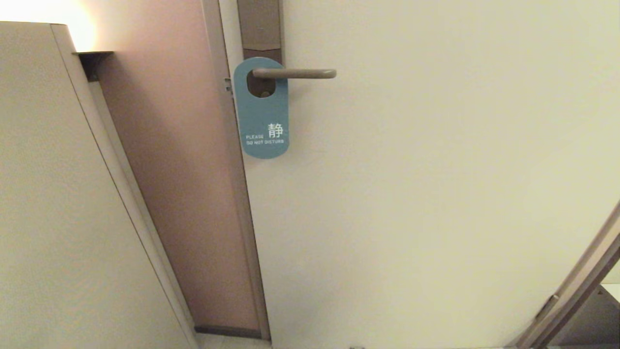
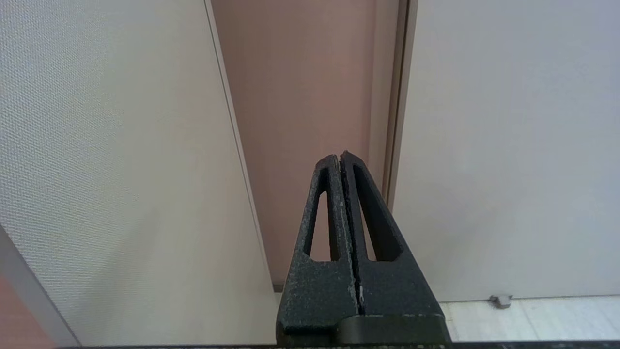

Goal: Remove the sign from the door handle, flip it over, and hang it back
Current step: Take down the sign

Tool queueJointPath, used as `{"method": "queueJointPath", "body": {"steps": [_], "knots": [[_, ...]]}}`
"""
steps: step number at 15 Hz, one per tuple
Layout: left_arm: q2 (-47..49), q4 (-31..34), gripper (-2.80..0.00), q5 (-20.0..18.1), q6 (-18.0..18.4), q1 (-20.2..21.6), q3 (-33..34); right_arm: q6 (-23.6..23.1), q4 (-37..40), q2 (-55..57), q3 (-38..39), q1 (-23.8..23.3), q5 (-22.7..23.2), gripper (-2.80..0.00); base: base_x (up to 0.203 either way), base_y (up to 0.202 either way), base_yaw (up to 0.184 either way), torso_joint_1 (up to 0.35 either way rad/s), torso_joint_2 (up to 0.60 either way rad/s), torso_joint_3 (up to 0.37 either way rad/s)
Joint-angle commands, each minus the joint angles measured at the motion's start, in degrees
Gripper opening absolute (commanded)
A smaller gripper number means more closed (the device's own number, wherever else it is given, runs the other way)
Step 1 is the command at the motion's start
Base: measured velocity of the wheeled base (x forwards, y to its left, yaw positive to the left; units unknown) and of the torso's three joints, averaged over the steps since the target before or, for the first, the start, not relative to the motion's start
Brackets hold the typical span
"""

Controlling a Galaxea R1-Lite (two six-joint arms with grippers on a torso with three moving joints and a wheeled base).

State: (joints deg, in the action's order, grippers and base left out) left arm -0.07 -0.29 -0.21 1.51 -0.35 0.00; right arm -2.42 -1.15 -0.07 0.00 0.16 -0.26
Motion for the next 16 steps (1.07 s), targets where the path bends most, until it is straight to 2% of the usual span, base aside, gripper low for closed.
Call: {"method": "queueJointPath", "body": {"steps": [1, 3, 4, 7, 13, 16], "knots": [[0.07, -0.22, -2.80, 0.12, 0.41, 0.00, 0.00, -0.04, 0.00, 0.07, 0.00, 0.02, -0.01, -2.80, 0.000, 0.000, 0.000, 0.000, 0.00, 0.000], [0.07, -3.03, -2.80, -0.34, 1.10, 0.00, -0.52, -0.04, -0.08, 0.07, 0.00, 0.02, -0.01, -2.80, 0.000, 0.000, 0.000, 0.000, 0.00, 0.000], [0.07, -3.80, -2.80, -1.77, 2.05, 0.00, -1.34, -0.04, 0.00, 0.07, 0.00, 0.02, -0.01, -2.80, 0.000, 0.000, 0.000, 0.000, 0.00, 0.000], [0.07, -2.96, -2.80, -3.52, 2.72, 0.00, -5.23, -0.04, 0.00, 0.07, 0.00, 0.02, -0.01, -2.80, 0.000, 0.000, 0.000, 0.000, 0.00, 0.000], [1.89, 10.24, -2.80, -5.09, 3.03, 0.00, -20.82, -0.04, 0.00, 0.07, 0.00, 0.02, -0.01, -2.80, 0.000, 0.000, 0.000, 0.000, 0.00, 0.000], [8.51, 12.53, -2.80, -4.81, 2.99, -0.08, -27.57, -0.04, -0.06, 0.07, 0.00, 0.02, -0.01, -2.80, 0.000, 0.000, 0.000, 0.000, 0.00, 0.000]]}}
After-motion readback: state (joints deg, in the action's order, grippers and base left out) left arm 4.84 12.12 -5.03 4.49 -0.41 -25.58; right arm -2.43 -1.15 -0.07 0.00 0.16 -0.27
